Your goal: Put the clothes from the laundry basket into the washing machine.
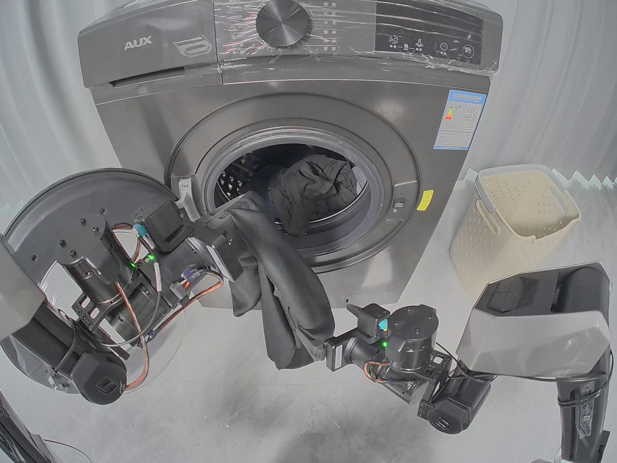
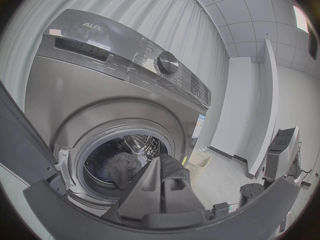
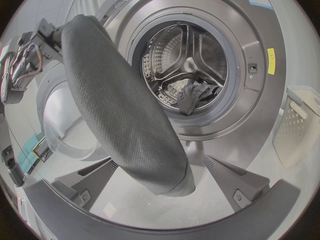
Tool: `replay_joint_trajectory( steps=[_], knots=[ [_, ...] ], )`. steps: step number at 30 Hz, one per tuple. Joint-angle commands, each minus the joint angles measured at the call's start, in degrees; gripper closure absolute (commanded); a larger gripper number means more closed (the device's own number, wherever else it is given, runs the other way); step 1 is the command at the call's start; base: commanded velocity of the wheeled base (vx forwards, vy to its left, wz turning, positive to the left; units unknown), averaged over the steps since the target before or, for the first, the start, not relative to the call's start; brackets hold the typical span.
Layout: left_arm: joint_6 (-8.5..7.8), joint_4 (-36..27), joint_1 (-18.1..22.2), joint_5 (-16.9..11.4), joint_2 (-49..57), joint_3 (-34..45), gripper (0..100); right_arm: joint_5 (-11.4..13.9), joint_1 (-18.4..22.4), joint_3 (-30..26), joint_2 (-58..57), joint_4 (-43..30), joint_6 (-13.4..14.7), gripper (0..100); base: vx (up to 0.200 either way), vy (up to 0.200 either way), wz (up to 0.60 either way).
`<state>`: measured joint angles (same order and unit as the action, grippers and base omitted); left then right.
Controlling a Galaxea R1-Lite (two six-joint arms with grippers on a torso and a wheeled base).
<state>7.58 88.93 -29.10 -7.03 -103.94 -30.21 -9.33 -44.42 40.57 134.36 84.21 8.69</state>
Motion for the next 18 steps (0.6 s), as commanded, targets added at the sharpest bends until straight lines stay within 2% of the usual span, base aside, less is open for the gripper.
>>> replay_joint_trajectory(
  steps=[1, 5, 14, 18],
  knots=[
    [0.06, 0.0, 0.1, 0.1, -0.7, -0.3, 100, 0.0, -2.3, -2.3, -0.4, 0.2, 0.1, 0, 0.0, 0.0, 0.0],
    [0.06, 0.0, 0.0, 0.1, -0.8, -0.3, 100, 0.0, -3.3, -1.5, -0.4, 0.2, 0.0, 0, 0.0, 0.0, 0.0],
    [0.06, 0.0, 0.1, 0.1, -0.8, -0.3, 100, 0.0, -4.5, 5.1, 0.4, 0.2, -0.6, 0, 0.0, 0.0, 0.0],
    [0.06, 0.0, 0.3, 0.1, -0.8, -0.4, 100, 0.1, -6.5, 5.3, -0.1, 0.3, -0.6, 0, 0.0, 0.0, 0.0]
  ],
)
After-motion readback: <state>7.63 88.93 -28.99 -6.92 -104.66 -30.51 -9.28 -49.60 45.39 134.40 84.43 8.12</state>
